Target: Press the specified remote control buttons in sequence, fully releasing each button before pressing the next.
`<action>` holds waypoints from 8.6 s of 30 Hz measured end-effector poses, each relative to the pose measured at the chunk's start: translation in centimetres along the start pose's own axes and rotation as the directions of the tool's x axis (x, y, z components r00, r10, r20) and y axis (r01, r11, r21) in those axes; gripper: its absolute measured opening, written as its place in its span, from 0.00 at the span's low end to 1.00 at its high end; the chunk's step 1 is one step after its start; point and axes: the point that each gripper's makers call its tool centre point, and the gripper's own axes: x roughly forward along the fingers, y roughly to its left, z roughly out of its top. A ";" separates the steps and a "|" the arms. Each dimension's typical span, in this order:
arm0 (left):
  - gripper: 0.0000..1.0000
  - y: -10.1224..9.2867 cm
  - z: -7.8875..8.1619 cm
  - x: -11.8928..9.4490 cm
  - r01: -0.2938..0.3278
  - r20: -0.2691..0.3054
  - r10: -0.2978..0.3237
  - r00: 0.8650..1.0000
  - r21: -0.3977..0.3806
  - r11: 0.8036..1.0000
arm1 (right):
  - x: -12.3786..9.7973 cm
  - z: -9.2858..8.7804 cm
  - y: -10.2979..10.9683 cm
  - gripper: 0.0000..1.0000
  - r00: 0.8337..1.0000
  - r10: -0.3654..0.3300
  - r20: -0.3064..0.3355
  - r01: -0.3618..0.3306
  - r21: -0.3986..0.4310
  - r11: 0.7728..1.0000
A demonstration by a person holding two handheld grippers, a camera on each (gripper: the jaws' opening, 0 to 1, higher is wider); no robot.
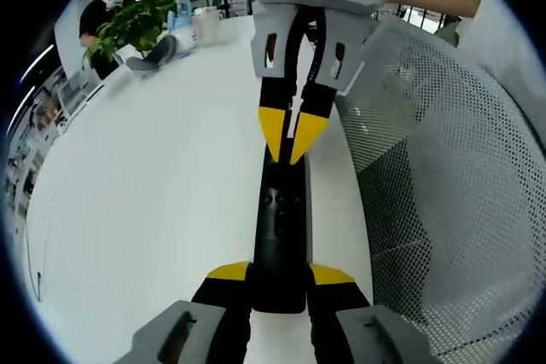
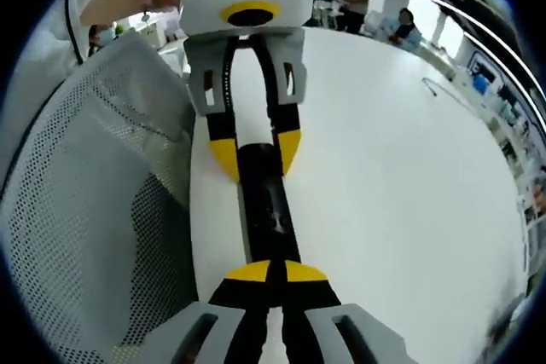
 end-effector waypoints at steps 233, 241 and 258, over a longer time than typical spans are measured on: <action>0.25 -0.6 0.5 -0.1 -0.027 0.310 0.037 0.950 -0.038 0.999 | 0.3 0.3 0.6 0.00 0.999 0.033 -0.018 -0.034 -0.031 0.999; 0.25 -0.6 0.6 0.0 -0.025 0.309 0.035 0.950 -0.037 0.999 | 0.4 0.2 0.7 0.00 0.997 0.018 -0.074 -0.025 -0.096 0.995; 0.25 -0.5 0.5 -0.1 -0.020 0.326 0.031 0.945 -0.037 0.999 | 0.5 0.5 0.3 0.00 0.999 0.018 -0.041 -0.017 0.039 0.999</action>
